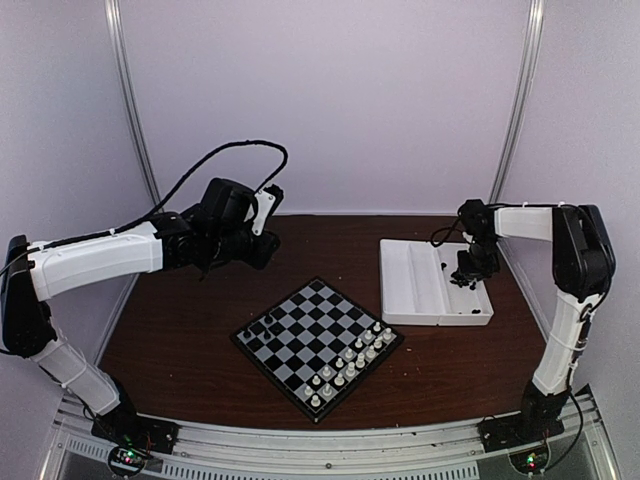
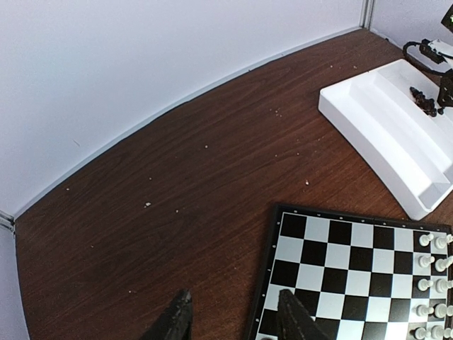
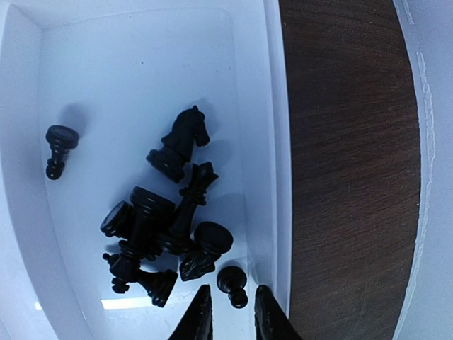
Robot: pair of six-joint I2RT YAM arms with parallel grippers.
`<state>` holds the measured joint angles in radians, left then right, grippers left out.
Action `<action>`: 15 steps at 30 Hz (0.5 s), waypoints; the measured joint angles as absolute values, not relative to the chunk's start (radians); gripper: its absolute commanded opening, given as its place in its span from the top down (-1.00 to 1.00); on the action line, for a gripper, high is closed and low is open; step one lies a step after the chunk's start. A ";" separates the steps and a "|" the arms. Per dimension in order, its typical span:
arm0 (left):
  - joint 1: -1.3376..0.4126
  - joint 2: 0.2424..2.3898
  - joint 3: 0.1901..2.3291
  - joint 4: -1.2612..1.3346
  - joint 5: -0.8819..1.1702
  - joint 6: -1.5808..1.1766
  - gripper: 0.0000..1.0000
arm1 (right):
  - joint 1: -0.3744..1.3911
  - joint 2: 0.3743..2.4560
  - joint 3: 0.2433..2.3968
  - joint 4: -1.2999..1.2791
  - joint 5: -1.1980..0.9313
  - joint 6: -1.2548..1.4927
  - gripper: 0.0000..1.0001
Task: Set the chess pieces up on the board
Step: Pick up the chess piece from the storage box.
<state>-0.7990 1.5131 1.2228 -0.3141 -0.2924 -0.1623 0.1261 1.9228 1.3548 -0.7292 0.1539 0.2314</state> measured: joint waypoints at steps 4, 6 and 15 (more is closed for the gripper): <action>-0.799 1.513 1.223 -0.314 -0.292 -0.162 0.17 | 0.126 1.933 1.355 -0.729 0.154 0.232 0.55; -0.799 1.513 1.223 -0.314 -0.292 -0.162 0.17 | 0.126 1.940 1.355 -0.729 0.154 0.232 0.55; -0.799 1.513 1.223 -0.314 -0.294 -0.162 0.17 | 0.126 1.952 1.355 -0.728 0.153 0.232 0.57</action>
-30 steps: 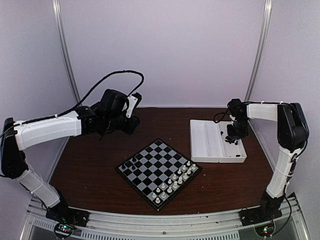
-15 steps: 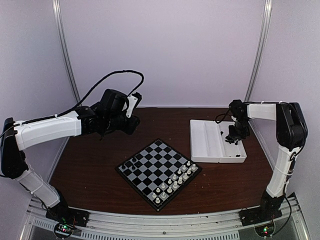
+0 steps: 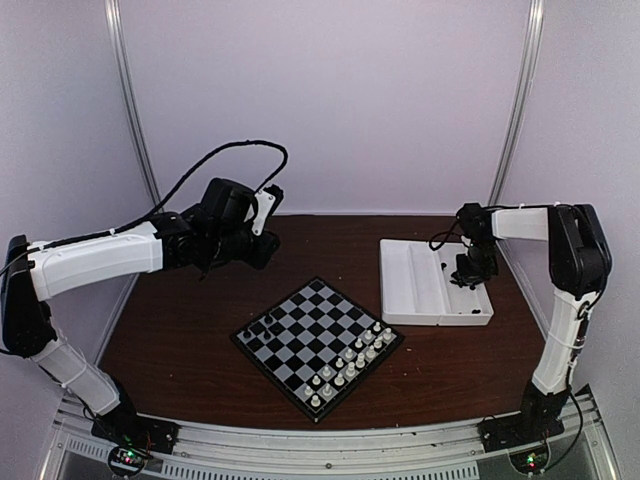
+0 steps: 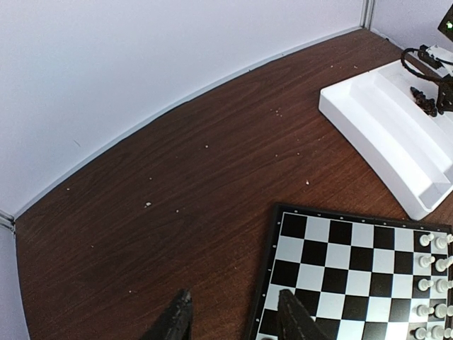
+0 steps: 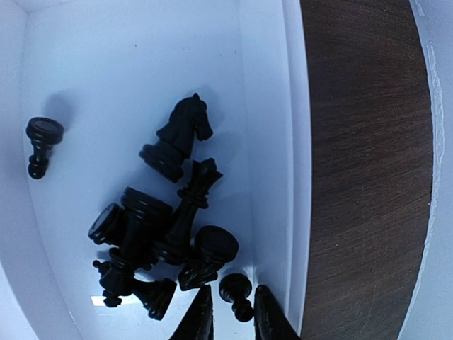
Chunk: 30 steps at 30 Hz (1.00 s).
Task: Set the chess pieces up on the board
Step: Pick up the chess piece from the storage box.
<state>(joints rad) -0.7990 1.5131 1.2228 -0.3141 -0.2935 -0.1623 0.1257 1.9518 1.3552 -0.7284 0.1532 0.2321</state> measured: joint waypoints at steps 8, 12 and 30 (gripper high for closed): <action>-0.799 1.513 1.223 -0.314 -0.297 -0.162 0.17 | 0.121 1.970 1.355 -0.728 0.151 0.234 0.71; -0.799 1.513 1.223 -0.314 -0.300 -0.162 0.17 | 0.113 1.970 1.355 -0.729 0.150 0.237 0.88; -0.799 1.513 1.223 -0.314 -0.299 -0.162 0.17 | 0.120 1.830 1.351 -0.753 0.066 0.224 0.95</action>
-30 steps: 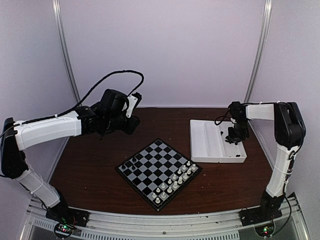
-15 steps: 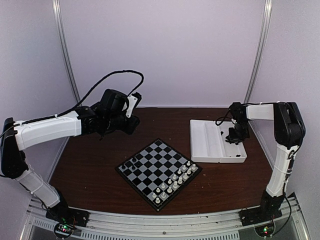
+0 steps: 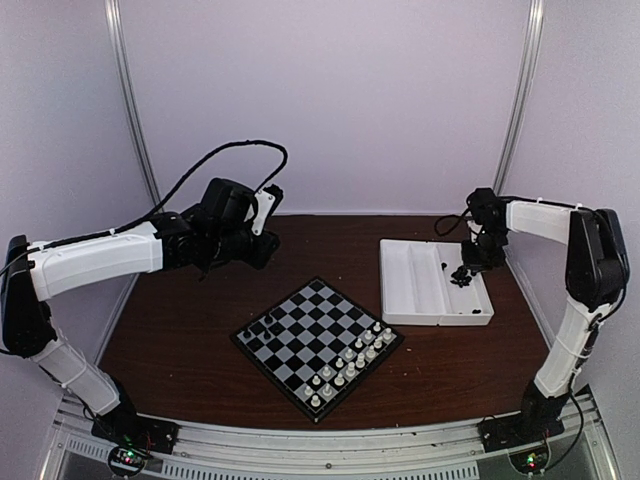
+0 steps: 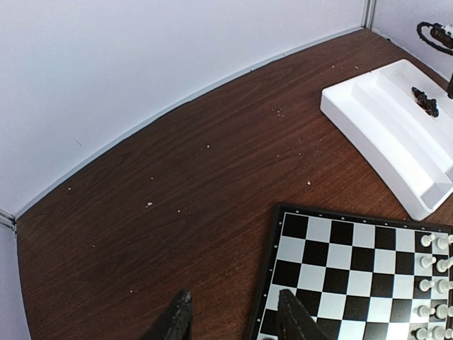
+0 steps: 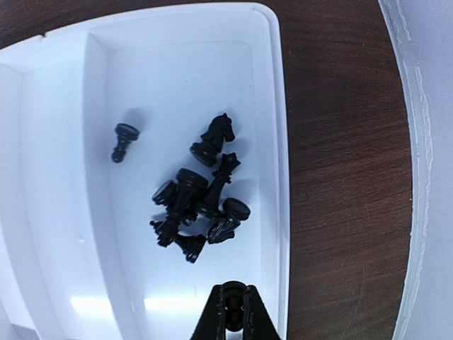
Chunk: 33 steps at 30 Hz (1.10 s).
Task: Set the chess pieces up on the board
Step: Pick up the chess piece from the storage box, then place the chess piece on the chessboard.
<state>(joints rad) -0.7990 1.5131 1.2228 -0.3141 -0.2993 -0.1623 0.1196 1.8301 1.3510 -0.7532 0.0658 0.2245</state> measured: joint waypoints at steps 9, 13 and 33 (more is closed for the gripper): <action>-0.799 1.513 1.214 -0.309 -0.296 -0.163 0.17 | 0.294 1.710 1.361 -0.824 0.049 0.216 0.93; -0.799 1.506 1.198 -0.306 -0.297 -0.168 0.17 | 0.430 1.709 1.398 -0.842 0.048 0.213 0.91; -0.768 1.396 1.095 -0.315 -0.352 -0.256 0.18 | 0.835 1.943 1.584 -0.741 -0.045 0.208 0.93</action>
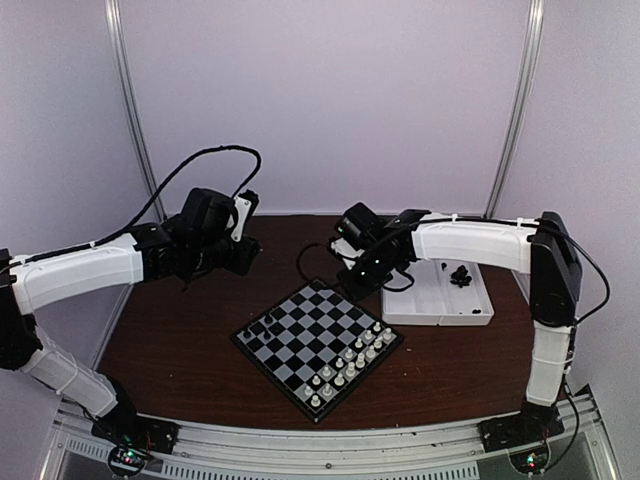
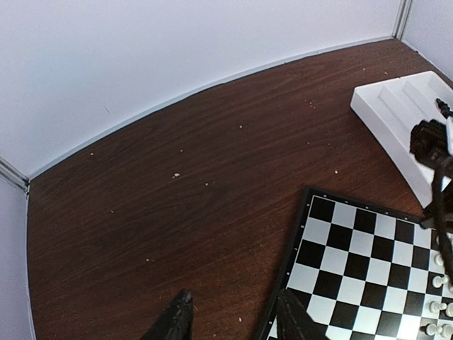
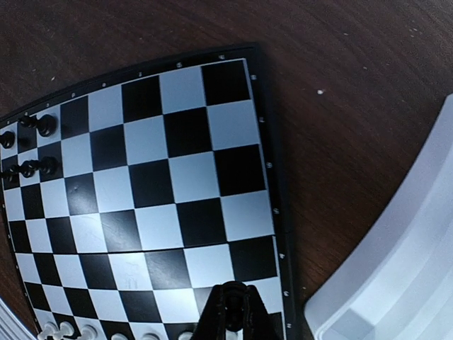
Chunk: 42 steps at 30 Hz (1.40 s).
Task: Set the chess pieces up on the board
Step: Place the chess piece on the chessboard.
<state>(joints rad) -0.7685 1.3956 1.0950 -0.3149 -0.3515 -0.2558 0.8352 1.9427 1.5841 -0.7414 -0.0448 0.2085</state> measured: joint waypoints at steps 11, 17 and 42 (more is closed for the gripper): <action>-0.767 1.381 1.077 -0.317 -0.368 -0.270 0.18 | 0.918 2.074 1.649 -0.706 -0.068 0.215 0.93; -0.767 1.377 1.073 -0.318 -0.373 -0.272 0.18 | 0.928 2.106 1.649 -0.692 -0.074 0.217 0.93; -0.767 1.361 1.069 -0.319 -0.381 -0.273 0.17 | 0.937 2.136 1.651 -0.648 -0.070 0.242 0.35</action>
<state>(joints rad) -0.7673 1.3605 1.0691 -0.3195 -0.3809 -0.2729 0.9375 2.1361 1.6508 -0.6476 -0.0696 0.2417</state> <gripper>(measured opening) 0.410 0.289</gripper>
